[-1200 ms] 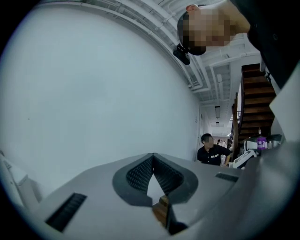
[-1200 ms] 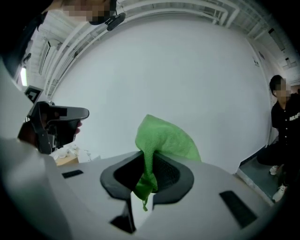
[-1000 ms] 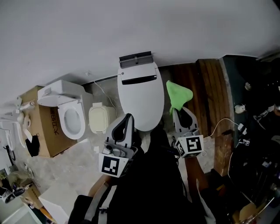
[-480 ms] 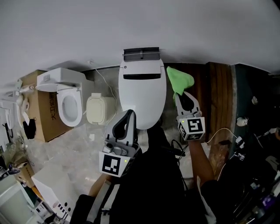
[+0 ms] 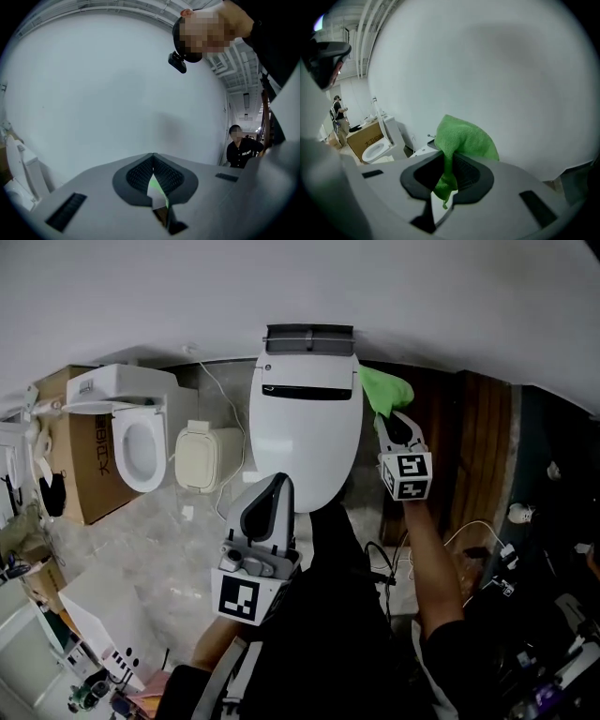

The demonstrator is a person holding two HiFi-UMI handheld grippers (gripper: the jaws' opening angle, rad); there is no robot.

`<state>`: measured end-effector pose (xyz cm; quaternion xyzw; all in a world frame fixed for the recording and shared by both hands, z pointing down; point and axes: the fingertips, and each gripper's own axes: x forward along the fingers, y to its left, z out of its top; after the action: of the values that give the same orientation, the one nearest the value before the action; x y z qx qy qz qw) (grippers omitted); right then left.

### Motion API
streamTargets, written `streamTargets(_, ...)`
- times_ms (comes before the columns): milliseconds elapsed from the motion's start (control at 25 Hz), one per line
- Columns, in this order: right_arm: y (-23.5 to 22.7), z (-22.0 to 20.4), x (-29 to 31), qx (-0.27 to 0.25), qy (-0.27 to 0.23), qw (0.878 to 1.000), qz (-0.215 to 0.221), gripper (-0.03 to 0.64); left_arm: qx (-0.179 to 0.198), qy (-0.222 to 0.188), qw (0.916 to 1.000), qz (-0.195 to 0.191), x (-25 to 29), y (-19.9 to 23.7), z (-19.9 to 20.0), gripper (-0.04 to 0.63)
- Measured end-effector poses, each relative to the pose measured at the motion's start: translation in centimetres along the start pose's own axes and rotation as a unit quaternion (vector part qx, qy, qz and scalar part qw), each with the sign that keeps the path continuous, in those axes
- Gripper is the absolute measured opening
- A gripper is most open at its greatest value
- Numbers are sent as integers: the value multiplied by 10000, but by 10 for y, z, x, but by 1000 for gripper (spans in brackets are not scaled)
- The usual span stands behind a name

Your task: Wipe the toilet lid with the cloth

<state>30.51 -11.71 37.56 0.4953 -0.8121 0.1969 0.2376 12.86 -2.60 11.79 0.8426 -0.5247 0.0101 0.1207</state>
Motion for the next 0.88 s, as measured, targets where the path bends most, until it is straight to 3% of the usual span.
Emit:
streamTargets(560,-49,-141,167,-553,1206,9910,-164,67,-249,232,9990,303,35,39,-96,3)
streamTargets(880,-47,-184,215,-1372,1765,9747,-69,67,-400,238,9980,430,34,57,-124,3)
